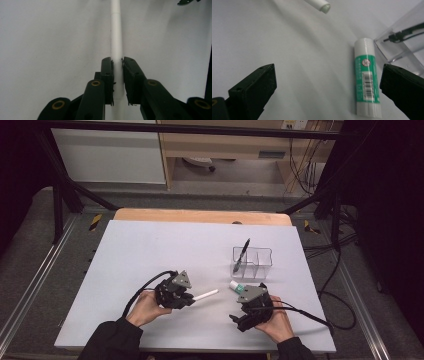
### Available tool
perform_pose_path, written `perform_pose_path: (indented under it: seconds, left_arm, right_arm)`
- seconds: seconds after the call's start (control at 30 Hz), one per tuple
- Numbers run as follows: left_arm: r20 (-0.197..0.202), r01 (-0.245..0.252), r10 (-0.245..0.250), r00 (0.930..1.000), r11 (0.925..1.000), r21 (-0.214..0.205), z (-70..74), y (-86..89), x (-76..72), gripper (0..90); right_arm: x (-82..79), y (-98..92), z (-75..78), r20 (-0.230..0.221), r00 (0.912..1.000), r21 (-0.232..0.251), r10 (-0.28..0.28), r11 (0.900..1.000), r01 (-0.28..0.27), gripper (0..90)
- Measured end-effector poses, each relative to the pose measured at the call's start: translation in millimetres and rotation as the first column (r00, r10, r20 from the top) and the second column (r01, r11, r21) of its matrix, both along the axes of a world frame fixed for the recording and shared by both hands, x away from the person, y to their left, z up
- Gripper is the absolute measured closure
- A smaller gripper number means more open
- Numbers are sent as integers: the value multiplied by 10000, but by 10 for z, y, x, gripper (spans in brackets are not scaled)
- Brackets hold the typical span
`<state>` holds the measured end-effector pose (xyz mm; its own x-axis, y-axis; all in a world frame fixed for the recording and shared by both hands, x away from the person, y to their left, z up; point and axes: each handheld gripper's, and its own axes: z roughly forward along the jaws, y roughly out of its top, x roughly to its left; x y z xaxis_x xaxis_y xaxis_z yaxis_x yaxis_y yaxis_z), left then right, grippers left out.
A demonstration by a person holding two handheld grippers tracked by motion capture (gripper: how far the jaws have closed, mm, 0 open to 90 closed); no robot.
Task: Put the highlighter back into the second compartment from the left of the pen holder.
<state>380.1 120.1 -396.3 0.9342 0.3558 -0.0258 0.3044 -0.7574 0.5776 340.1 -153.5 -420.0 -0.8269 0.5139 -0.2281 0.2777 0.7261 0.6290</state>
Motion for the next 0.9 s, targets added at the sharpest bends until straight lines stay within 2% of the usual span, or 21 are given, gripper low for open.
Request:
perform_pose_path:
  seconds: [0.27,0.5,0.77,0.9]
  left_arm:
    - [-56,136,-136,9999,9999,90,44,-51,-12,777]
    - [-33,300,-300,9995,9994,165,78,-116,-15,777]
    - [-115,468,-464,9989,9982,367,122,-241,-9,777]
    - [-156,619,-614,9980,9973,384,133,-327,-16,777]
  right_arm:
    - [-17,230,45,351,9959,-835,838,9932,-806,30]
    - [-20,326,65,591,9902,-1331,1267,9841,-1180,38]
    - [-42,391,77,1220,9754,-2056,1834,9661,-1560,75]
    - [-61,412,86,1396,9674,-2315,2114,9568,-1756,116]
